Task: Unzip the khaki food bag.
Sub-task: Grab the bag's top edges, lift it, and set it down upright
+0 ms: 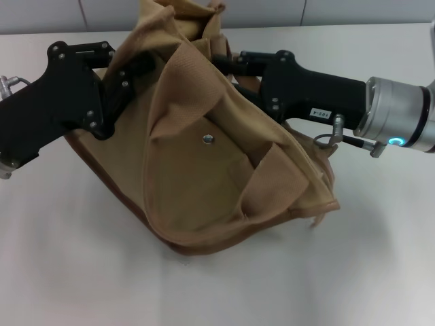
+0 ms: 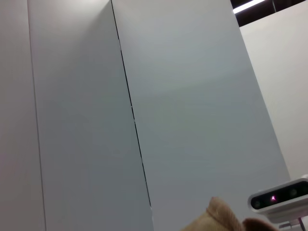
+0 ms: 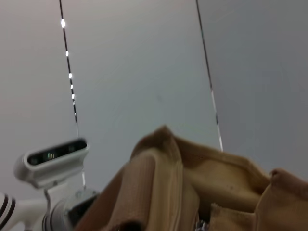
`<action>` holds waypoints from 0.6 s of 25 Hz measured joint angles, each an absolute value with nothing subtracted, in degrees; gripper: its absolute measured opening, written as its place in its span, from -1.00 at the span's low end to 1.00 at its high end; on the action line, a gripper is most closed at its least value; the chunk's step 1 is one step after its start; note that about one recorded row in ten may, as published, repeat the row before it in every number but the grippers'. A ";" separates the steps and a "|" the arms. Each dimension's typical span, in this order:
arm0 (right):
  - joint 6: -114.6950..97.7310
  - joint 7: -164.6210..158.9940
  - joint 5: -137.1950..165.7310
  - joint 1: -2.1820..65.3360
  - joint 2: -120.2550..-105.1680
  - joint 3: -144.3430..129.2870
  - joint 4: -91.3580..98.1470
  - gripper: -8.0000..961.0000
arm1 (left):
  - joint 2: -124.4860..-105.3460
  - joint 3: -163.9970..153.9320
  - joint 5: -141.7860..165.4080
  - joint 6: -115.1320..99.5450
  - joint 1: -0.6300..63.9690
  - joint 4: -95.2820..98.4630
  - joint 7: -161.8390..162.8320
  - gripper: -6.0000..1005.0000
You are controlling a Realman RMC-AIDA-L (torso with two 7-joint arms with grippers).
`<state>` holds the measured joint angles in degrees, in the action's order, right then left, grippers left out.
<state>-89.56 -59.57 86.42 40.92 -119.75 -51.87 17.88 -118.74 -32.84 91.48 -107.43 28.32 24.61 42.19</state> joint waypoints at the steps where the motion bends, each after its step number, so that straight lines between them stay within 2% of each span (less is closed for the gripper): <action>1: -89.16 -60.00 86.33 40.89 -119.77 -52.58 18.36 0.02 | -118.74 -32.86 91.48 -107.46 28.42 24.61 42.18 -0.79; 7: -88.84 -60.92 86.20 40.96 -119.87 -54.37 19.37 -0.58 | -118.74 -33.00 91.45 -107.61 29.25 24.61 42.18 -0.79; 13: -91.88 -61.16 86.17 39.29 -119.88 -56.21 21.81 -0.97 | -118.74 -33.05 91.43 -107.67 29.55 24.61 42.19 -0.78; 15: -92.09 -61.39 86.00 38.25 -119.88 -56.07 23.01 -0.91 | -118.74 -33.06 91.43 -107.67 29.76 24.61 42.19 -0.78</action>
<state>-92.09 -61.39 86.00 38.25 -119.88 -56.07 23.01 -118.74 -33.06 91.43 -107.67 29.76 24.61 42.19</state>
